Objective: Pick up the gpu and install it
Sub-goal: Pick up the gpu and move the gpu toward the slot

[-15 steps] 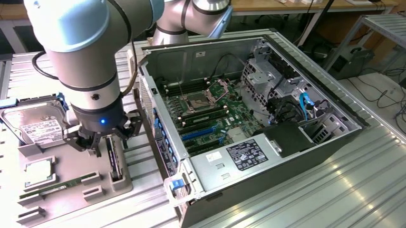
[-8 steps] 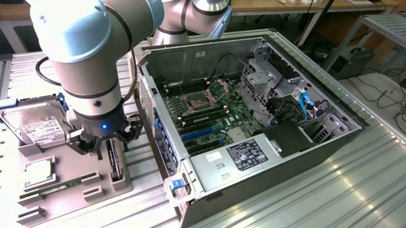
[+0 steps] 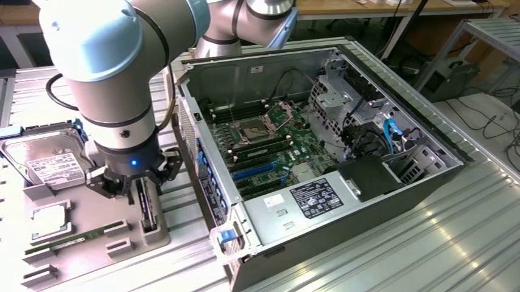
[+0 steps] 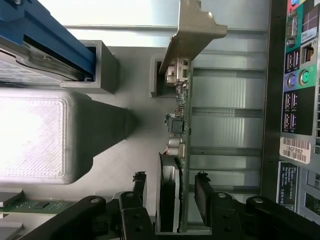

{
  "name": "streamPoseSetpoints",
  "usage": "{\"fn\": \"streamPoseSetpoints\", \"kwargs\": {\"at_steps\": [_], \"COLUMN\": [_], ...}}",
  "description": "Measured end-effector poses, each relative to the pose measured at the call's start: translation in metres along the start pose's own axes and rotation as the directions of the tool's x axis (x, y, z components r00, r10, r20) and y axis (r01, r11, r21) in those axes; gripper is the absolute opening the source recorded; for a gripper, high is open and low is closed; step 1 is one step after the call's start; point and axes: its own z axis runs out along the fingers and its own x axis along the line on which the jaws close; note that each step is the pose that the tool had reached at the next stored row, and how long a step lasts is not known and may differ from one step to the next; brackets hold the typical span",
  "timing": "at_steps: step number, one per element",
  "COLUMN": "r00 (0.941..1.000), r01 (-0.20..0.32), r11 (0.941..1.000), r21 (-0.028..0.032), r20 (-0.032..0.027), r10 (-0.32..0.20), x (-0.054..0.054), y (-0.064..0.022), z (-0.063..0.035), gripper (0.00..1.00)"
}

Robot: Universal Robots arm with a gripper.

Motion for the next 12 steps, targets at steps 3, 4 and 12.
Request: {"fn": "streamPoseSetpoints", "kwargs": {"at_steps": [3,4,12], "r00": [1.0,1.0,1.0], "r01": [0.0,0.0,0.0], "r11": [1.0,1.0,1.0], "r21": [0.0003,0.0004,0.0002], "r20": [-0.0006,-0.0007,-0.0005], "r10": [0.0,0.0,0.0], "x": [0.0,0.0,0.0], "y": [-0.0001,-0.0001,0.0005], "z": [0.0009,0.0009,-0.0145], "gripper": [0.51,0.51,0.28]}}
